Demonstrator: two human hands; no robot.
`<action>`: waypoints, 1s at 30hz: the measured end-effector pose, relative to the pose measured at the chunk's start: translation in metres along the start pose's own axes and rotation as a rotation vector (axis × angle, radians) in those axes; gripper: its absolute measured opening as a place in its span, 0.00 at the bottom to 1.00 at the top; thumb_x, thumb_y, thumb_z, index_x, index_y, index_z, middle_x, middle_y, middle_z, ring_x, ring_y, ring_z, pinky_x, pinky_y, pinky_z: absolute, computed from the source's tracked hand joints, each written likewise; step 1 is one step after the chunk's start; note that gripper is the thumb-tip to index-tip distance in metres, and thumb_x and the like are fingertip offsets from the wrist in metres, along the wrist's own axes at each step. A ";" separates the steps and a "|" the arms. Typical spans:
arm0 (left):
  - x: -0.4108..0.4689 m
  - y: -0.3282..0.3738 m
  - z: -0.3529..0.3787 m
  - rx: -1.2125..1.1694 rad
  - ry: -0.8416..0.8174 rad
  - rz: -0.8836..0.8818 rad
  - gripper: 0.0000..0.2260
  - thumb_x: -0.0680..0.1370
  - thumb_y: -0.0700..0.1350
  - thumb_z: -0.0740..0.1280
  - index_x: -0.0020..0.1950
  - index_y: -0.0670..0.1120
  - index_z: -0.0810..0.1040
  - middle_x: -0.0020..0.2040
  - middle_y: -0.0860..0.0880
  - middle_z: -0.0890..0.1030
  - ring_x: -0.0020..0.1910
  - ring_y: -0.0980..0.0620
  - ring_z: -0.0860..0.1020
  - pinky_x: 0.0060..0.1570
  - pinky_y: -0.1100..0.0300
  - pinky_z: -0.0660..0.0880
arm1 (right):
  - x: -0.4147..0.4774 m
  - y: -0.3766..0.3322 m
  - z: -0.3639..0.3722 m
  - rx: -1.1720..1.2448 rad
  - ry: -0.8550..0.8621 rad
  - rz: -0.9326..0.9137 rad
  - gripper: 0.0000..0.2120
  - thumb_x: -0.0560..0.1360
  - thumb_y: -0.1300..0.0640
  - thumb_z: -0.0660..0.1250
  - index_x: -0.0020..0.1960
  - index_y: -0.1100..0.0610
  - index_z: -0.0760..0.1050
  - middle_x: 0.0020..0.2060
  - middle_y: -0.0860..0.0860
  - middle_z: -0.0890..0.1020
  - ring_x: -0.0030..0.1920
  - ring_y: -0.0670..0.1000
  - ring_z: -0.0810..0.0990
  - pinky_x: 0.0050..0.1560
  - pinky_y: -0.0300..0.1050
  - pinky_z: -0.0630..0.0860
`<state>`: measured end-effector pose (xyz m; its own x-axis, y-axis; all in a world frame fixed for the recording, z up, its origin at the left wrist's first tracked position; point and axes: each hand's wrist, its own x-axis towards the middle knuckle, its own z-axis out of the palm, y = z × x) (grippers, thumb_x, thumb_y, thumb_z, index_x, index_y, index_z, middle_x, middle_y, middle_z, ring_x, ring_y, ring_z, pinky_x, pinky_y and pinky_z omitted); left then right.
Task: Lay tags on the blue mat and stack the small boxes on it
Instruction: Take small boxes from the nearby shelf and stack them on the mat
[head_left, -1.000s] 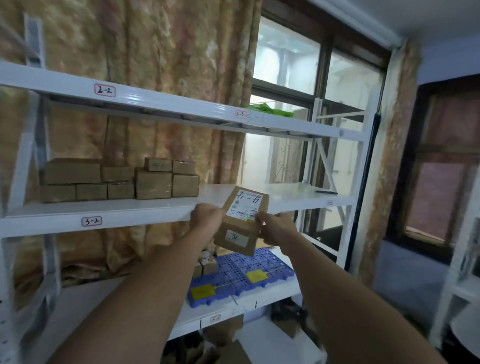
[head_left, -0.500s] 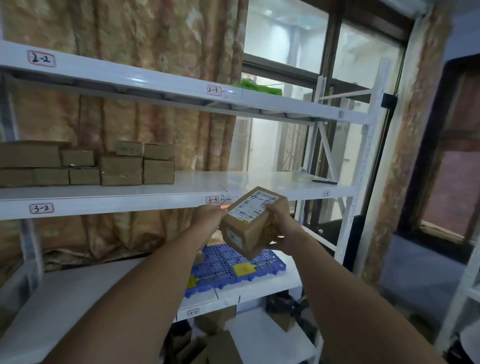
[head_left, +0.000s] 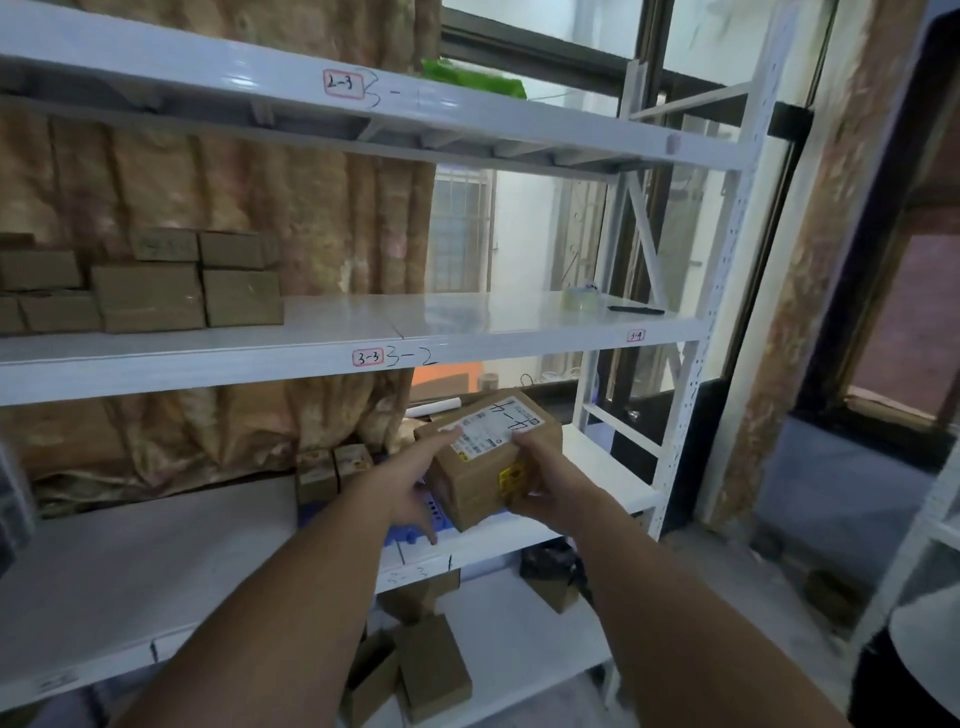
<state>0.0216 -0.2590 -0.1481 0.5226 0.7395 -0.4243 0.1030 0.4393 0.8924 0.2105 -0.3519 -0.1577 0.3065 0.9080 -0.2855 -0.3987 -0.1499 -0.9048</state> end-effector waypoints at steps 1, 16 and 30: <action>0.007 -0.004 0.002 -0.034 -0.018 -0.007 0.36 0.67 0.59 0.79 0.70 0.50 0.70 0.63 0.43 0.73 0.70 0.33 0.69 0.62 0.20 0.61 | 0.003 0.002 -0.003 0.014 -0.022 0.018 0.36 0.70 0.48 0.79 0.72 0.50 0.65 0.64 0.57 0.77 0.63 0.61 0.77 0.59 0.63 0.79; 0.121 0.039 -0.062 0.343 0.031 0.113 0.18 0.70 0.48 0.78 0.58 0.51 0.82 0.51 0.48 0.87 0.57 0.44 0.83 0.65 0.43 0.74 | 0.162 0.013 -0.033 -0.563 -0.081 0.188 0.42 0.59 0.22 0.70 0.65 0.47 0.77 0.63 0.53 0.81 0.65 0.56 0.76 0.69 0.60 0.68; 0.282 0.037 -0.138 0.080 0.330 0.163 0.16 0.78 0.51 0.72 0.60 0.45 0.73 0.53 0.45 0.79 0.50 0.44 0.81 0.49 0.48 0.79 | 0.346 0.031 0.058 -0.363 0.054 0.161 0.29 0.75 0.32 0.66 0.57 0.58 0.80 0.49 0.58 0.84 0.48 0.58 0.82 0.51 0.54 0.79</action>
<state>0.0555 0.0359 -0.2559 0.2379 0.9267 -0.2909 0.1138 0.2708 0.9559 0.2542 -0.0199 -0.2662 0.3138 0.8413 -0.4402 -0.1169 -0.4259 -0.8972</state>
